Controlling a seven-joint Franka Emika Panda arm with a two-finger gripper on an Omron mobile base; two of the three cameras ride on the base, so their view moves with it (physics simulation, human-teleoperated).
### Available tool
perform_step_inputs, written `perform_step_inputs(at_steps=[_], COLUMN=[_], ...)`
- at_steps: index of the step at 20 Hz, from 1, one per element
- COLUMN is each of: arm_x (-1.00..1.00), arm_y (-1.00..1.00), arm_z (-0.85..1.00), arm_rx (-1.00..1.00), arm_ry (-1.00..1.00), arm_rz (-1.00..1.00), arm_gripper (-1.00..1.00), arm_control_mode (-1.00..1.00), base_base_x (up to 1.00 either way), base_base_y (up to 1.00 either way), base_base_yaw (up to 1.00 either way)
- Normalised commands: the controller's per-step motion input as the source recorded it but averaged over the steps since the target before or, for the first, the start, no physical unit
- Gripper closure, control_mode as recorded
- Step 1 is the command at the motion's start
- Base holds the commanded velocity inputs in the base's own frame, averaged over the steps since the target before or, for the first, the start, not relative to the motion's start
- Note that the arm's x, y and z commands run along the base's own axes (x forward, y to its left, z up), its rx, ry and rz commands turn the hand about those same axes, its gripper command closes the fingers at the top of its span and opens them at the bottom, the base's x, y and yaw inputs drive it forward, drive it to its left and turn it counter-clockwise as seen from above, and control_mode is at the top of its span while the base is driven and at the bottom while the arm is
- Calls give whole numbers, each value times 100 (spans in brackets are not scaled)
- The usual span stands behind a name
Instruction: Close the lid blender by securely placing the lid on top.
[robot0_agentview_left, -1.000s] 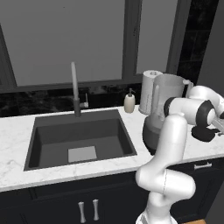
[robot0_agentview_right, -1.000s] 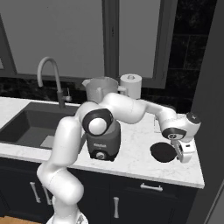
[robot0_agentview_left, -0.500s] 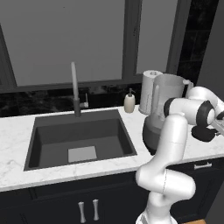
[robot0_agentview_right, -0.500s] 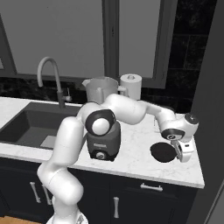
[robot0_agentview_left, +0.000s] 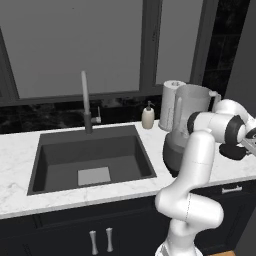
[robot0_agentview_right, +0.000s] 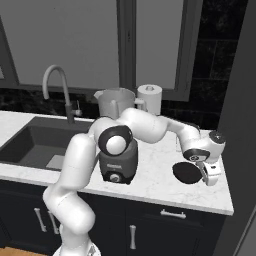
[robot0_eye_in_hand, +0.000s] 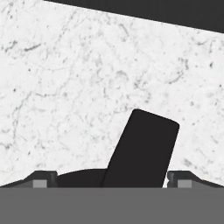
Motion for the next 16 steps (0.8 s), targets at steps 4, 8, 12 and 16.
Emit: perform_step_inputs(at_steps=[4, 8, 12, 16], arm_x=[16, 16, 16, 12], arm_y=[0, 0, 0, -5], arm_z=[-19, -24, -24, -22], arm_rx=[0, 0, 0, 0], arm_ry=[0, 0, 0, 0], arm_rz=[0, 0, 0, 0], arm_gripper=[-100, -100, -100, -100], arm_control_mode=[-100, -100, -100, -100], base_base_x=[0, 0, 0, 0], base_base_y=[0, 0, 0, 0], base_base_yaw=[0, 0, 0, 0])
